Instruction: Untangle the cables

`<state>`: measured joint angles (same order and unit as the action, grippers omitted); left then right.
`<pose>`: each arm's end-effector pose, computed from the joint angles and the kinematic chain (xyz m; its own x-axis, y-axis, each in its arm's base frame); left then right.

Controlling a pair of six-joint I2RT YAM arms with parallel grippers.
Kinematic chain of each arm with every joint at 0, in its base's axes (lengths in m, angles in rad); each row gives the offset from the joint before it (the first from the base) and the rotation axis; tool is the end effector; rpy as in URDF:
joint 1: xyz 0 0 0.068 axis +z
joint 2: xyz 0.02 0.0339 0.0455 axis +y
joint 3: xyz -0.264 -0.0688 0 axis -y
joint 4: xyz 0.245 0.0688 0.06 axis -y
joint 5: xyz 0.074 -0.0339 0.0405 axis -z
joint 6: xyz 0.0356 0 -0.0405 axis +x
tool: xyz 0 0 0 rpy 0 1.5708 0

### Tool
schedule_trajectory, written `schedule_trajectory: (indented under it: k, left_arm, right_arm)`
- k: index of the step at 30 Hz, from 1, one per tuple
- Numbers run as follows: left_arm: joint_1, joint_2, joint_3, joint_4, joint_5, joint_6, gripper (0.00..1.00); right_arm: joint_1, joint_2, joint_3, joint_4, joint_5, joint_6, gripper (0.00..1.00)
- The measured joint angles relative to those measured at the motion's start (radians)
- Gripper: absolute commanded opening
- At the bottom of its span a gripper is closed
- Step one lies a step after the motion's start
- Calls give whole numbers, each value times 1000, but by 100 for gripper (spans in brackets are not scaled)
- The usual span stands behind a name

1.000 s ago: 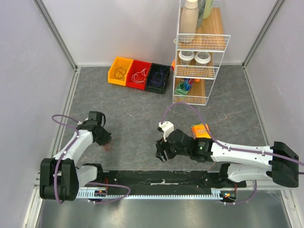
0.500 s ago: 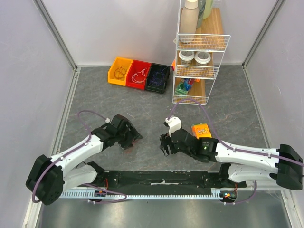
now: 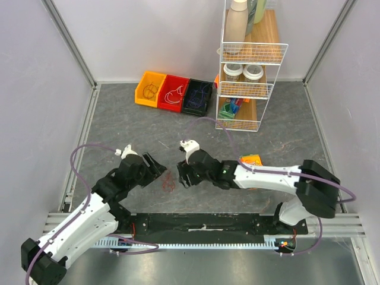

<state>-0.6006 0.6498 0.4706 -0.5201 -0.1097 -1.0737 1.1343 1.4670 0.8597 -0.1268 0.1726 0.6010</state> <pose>0.1221 -0.0789 0.2182 -0.6862 -0.5889 -0.4269 -0.2318 0.7334 -0.6391 0.1362 0.2775 0.2125 -0.7079 -0.1999 -0.6774 -0.5317 0.7821 0.3249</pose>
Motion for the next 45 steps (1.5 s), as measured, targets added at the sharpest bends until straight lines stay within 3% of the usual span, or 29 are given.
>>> schedule_trajectory:
  k: [3,5,13,18,22,29,33,40,42,43,45]
  left_arm:
    - [4,-11,-44,-39,-31,-7,63]
    - [8,2,-70,-42,-48,-10,49]
    - [66,175,-85,52,-77,20,46]
    - [145,270,-89,161,-11,48,34]
    - [190,321,-112,218,47,67,34]
    - [196,316,-151,276,148,81,45]
    - [196,282,-164,292,175,84,39]
    - [199,303,-172,314,181,84,33]
    - [200,322,-172,320,181,84,25]
    - [201,333,-172,323,181,84,16]
    - [203,348,-172,337,181,85,4]
  right_arm:
    - [-23,96,83,63,-68,-14,55]
    - [-35,152,118,115,-117,-19,52]
    - [-41,293,129,249,-282,-42,45]
    - [-41,345,129,291,-333,-49,42]
    - [-40,365,129,291,-336,-55,39]
    - [-40,365,129,291,-333,-63,31]
    - [-40,365,129,292,-333,-62,27]
    - [-40,365,128,292,-333,-61,28]
    - [-40,365,125,296,-333,-59,27]
    - [-40,365,122,299,-333,-58,26]
    - [-40,365,117,300,-333,-54,17]
